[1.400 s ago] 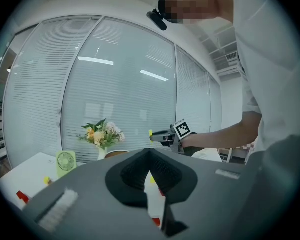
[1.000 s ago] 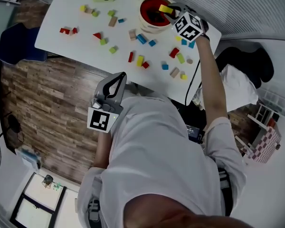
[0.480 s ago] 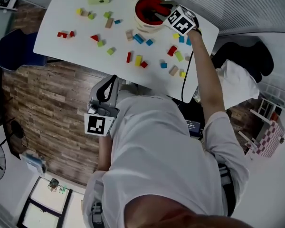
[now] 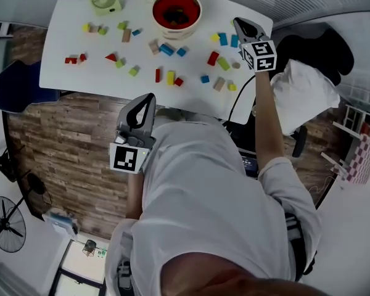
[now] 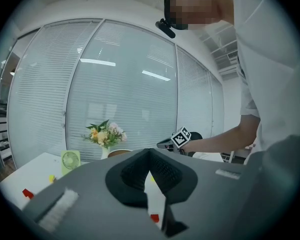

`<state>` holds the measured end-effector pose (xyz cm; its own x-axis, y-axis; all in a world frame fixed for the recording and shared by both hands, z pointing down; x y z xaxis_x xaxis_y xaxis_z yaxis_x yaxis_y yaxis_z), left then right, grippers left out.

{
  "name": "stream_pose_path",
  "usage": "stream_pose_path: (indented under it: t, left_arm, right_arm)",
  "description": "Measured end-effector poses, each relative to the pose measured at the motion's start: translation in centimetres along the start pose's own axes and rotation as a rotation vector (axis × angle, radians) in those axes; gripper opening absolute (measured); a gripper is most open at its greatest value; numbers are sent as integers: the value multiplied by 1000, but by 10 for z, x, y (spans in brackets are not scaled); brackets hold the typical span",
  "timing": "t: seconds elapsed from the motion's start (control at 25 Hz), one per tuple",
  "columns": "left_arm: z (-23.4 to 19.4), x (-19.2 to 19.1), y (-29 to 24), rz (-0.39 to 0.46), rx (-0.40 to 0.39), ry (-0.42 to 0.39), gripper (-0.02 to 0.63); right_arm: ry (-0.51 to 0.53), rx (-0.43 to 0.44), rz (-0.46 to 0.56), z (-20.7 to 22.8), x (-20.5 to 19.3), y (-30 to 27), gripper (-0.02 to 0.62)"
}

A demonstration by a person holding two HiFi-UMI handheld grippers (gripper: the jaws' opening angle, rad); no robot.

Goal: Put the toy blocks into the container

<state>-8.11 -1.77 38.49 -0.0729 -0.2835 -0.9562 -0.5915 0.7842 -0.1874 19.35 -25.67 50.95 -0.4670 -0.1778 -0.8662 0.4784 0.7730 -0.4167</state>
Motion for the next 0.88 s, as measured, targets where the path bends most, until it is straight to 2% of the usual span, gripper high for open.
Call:
stream_pose_path:
  t: [0.16,0.44,0.52,0.6,0.76,0.88]
  left_arm:
    - [4,-2,-7,-15,-16,0,-2]
    - [-1,-5,-6,-47,21,4,-2]
    - [-5,-5,-4,-54,44,6,-2]
    - [-8,-7,-2,-62,69,13,-2]
    - [-11,-12,2,-87,111,29,-2]
    - [-13,-15,5,-106,147,38,-2]
  right_arm:
    - [18,-52,-134,23,-54,9,2]
    - [115,-3,-342,37,-112,-19,10]
    - [119,34,-412,40,-127,-33,95]
    - [117,86,-486,42,-144,-49,217]
    - [80,194,-608,44,-171,-82,359]
    - [46,271,-687,46,-189,-104,387]
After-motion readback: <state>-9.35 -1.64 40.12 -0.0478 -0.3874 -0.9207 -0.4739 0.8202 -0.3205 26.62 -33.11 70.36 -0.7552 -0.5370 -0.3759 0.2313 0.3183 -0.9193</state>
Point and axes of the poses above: the fingertips, and each gripper's own axes: y backward along the fingers, z to its right, x out of its top, the point moved 2 cm from there along y, backward along the fingers, and after that the axes turned 9 degrees about y, right-handed, at the moved point
